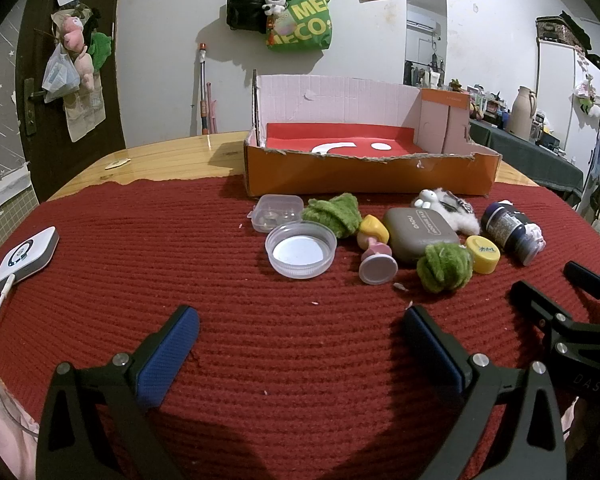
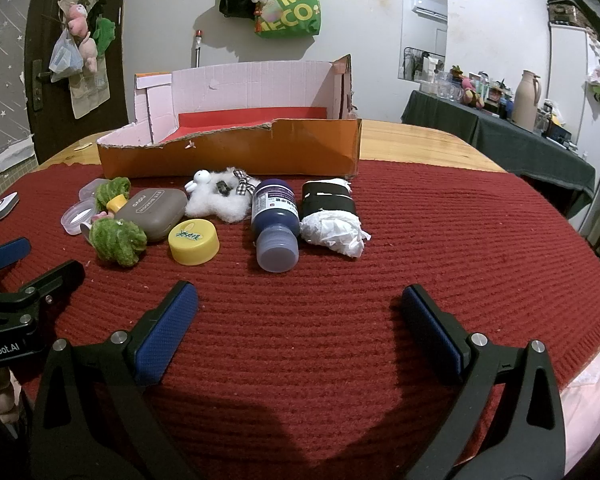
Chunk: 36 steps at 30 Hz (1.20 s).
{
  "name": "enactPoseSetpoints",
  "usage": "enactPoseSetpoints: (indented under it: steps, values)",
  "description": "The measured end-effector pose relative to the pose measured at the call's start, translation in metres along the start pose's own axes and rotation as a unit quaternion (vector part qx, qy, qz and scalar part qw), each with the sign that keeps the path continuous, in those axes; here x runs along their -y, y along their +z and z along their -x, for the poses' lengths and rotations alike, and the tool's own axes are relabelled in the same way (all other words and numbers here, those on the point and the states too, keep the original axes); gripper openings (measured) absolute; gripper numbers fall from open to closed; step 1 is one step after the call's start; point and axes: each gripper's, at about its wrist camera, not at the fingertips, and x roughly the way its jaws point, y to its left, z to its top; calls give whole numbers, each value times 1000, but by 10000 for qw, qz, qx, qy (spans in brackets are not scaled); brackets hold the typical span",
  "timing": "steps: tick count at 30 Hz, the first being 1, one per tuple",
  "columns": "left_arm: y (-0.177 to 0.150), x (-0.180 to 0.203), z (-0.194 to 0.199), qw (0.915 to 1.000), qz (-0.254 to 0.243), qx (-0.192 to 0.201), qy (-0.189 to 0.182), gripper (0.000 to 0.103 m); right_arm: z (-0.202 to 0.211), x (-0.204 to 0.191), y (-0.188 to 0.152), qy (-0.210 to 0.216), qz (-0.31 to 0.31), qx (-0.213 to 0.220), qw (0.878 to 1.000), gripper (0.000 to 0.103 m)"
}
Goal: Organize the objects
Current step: 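Move both tools toward the items in front of the box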
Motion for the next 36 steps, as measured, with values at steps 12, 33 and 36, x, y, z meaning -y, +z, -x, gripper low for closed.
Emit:
enactPoseSetpoints:
  steps: [12,33,36]
  values:
    - [0,0,0,10000,-2,-1,2,103,0,0,-1,-28,-15,22,10000,103]
    - [21,-12,5,9998,70,-106,-139,103,9,18,19,8,-279,121,9995,103]
    - [29,-19,1,9993,186,-248,-201,103,11,24,30,-83,-303,171,9994,103]
